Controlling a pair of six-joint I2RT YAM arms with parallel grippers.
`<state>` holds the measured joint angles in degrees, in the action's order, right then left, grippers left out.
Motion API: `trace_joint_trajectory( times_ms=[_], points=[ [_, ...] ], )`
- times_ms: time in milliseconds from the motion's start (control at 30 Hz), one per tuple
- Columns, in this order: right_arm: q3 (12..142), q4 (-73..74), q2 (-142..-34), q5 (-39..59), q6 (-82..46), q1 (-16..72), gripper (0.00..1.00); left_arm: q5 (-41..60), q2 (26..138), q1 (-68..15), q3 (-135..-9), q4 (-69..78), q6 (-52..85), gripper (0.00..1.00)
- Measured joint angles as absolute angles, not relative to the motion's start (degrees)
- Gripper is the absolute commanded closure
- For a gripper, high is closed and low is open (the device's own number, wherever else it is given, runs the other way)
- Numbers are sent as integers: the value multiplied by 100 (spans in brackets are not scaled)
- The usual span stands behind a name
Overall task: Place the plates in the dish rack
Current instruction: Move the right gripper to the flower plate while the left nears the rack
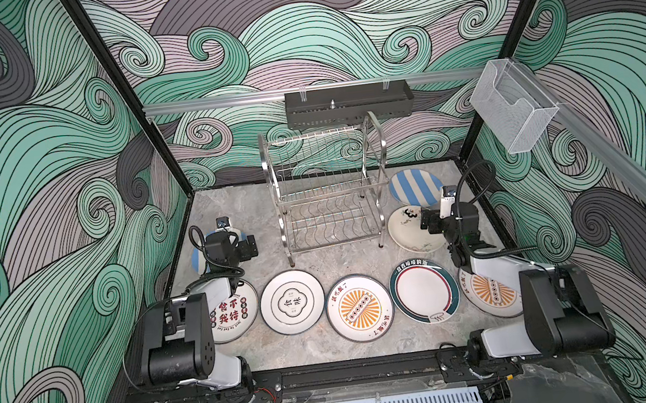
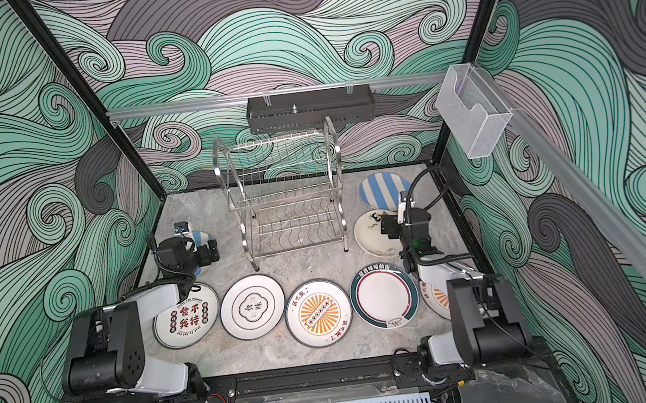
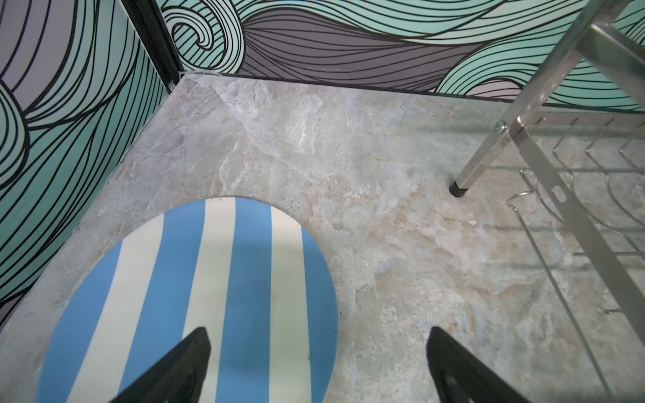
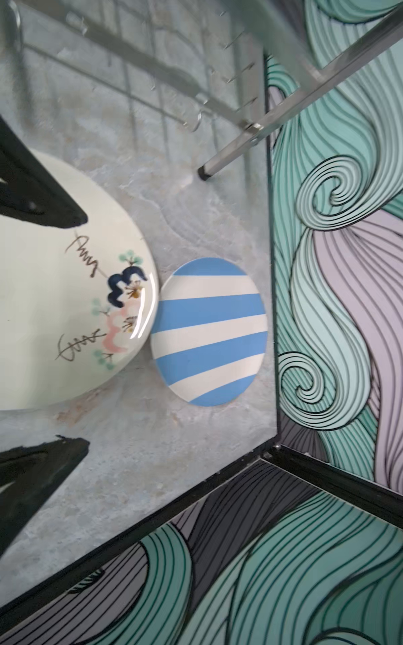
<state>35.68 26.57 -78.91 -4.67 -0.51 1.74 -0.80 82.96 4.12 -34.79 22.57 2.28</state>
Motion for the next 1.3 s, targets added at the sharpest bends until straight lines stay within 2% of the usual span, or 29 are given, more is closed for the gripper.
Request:
trace_joint_trajectory(
  times_ms=[133,300,567,767,1300],
  points=[
    [4213,1820,-7749,-93,-443,1,9,34,7760,408,-3704,1638,572,1],
    [4737,1151,-7894,609,-1118,-637,12,534,7435,187,-4265,1199,1116,1],
    [5494,919,-9382,1981,-2335,-1809,19,1251,7109,-106,-4604,582,1750,1],
    [5894,451,-10182,2650,-2613,-1855,20,1468,6667,-169,-4410,438,1959,1],
    [5328,-438,-10116,2871,-2298,-1850,23,1745,6694,-242,-4278,419,2154,1]
  ],
)
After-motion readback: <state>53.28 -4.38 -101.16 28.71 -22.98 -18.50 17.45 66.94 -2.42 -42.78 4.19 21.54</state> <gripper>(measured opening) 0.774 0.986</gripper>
